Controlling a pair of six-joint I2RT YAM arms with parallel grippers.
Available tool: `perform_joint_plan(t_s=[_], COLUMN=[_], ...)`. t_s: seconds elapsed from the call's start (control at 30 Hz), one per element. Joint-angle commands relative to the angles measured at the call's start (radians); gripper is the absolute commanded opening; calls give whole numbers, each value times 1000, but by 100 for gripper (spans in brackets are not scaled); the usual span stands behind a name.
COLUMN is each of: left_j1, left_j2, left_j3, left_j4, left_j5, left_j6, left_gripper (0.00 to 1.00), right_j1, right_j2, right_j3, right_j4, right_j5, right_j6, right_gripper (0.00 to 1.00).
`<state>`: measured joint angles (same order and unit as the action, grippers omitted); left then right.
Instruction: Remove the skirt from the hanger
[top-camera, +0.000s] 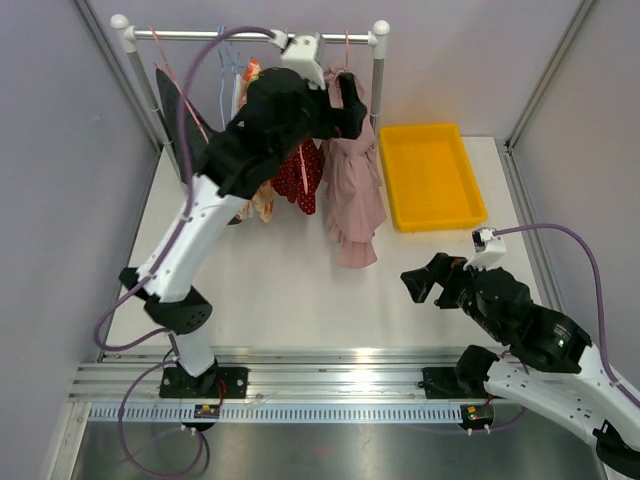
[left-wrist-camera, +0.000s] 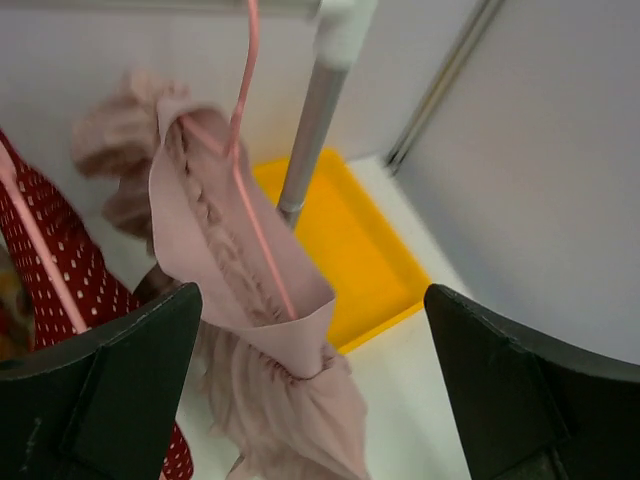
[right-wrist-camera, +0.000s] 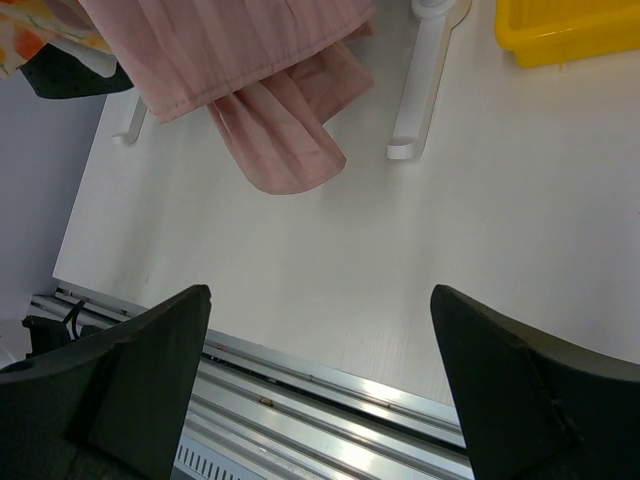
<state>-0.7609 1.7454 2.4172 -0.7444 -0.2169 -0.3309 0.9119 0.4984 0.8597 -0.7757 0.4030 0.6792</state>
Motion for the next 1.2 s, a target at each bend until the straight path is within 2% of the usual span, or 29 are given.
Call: perform_joint_plan(t_s=[0.0,0.4,0.5,0.7,0.83,0.93,0.97,1.03,1.07,1.17], left_j1=[-8,-14,-12,-12,-11,-11,-11,-11,-11,-11], left_j2=[34,132,154,203,255,284,289,287,286,263], left_j3=[-4,-39,-35,-23,16,39,37,36,30,14], left_j4=[-6,102,114,169,177,189,194,204,212,224], left_j5=[-154,-229,-231,-228,-217,-220,-225,-237,-245,-259], left_j6=[35,35,39,47,50,49,44,39,30,29], left_gripper=[97,95,93,82,81,70,60,47,35,21], right_j1=[5,5,7,5,7,5,5,5,7,7], right_j2=[-43,-49,-38,-37,-43,-44,-44,-44,-46,-43], right_j3=[1,-13,-13,-16,-16,-14,-16,-16,-16,-16], right_j4=[-25,16,18,24,24,19,18,16,16,13], right_j5=[19,-24,-27,-27,-24,-23,-23,-24,-24,-24], right_j6=[-15,-49,-50,-55,-55,-52,-50,-46,-46,-43], right_gripper=[100,99,99,99,99,100,99,100,99,99])
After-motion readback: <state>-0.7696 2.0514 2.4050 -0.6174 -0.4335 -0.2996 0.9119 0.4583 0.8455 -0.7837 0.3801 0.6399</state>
